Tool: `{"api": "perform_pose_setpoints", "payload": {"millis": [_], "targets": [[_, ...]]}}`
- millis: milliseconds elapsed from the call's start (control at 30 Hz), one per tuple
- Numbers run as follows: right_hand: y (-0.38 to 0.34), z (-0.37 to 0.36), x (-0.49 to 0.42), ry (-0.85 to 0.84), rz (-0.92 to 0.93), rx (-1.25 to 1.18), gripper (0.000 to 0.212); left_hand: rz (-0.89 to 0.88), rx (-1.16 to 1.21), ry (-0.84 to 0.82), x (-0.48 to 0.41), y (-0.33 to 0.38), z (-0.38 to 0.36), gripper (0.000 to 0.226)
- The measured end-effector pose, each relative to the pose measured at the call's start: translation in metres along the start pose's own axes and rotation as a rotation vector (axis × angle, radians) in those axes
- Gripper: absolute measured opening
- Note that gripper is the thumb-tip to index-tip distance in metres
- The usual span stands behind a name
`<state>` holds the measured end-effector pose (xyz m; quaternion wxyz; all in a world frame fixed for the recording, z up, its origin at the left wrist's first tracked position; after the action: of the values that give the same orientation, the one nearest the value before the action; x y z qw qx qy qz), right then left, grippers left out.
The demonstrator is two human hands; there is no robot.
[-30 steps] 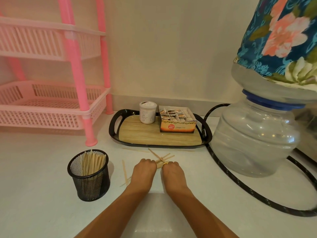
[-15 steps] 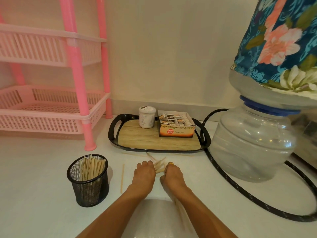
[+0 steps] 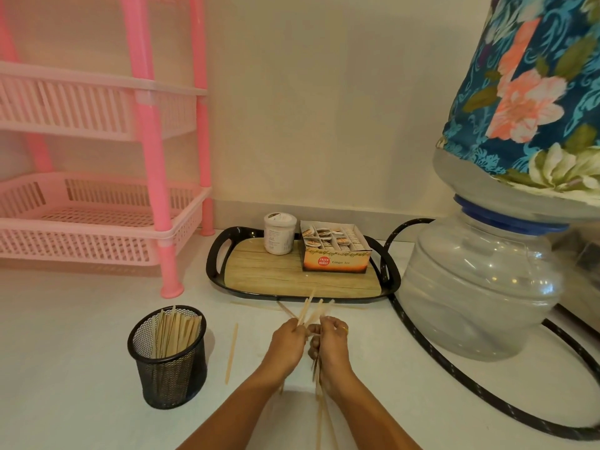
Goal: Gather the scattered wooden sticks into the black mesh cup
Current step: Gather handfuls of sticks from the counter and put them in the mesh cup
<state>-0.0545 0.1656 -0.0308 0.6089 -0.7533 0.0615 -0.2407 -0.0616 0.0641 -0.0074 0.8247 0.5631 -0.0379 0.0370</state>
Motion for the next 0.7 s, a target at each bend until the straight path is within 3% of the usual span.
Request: {"api": "perform_pose_setpoints", "payload": {"millis": [133, 300, 367, 500, 700], "targets": [[-0.004, -0.019, 0.004, -0.127, -0.072, -0.058, 0.048, -0.025, 0.107, -0.038, 0.006, 0.007, -0.007, 0.034], [-0.014, -0.029, 0.008, -0.138, 0.031, 0.1, 0.033, -0.164, 0.032, -0.024, 0.005, 0.014, -0.008, 0.038], [-0.022, -0.026, 0.008, -0.106, 0.062, 0.076, 0.025, -0.19, 0.059, -0.054, 0.005, 0.014, -0.008, 0.037], [-0.035, -0.02, 0.005, -0.082, 0.049, -0.133, 0.035, -0.205, 0.185, -0.059, 0.005, 0.011, -0.003, 0.017], [-0.051, -0.02, 0.011, -0.113, 0.075, -0.33, 0.028, -0.269, 0.278, -0.059, 0.009, 0.013, 0.003, 0.048]]}}
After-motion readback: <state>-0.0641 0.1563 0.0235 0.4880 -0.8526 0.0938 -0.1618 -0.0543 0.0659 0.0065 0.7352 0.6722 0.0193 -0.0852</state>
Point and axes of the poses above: each hand's wrist, its own x-axis away from the middle knuckle, its own z-axis out of the back of the hand, y = z × x, the point moved 8 cm from there along -x, towards the middle knuckle, and after that the axes turned 4 degrees about y, right-handed, at the moved point
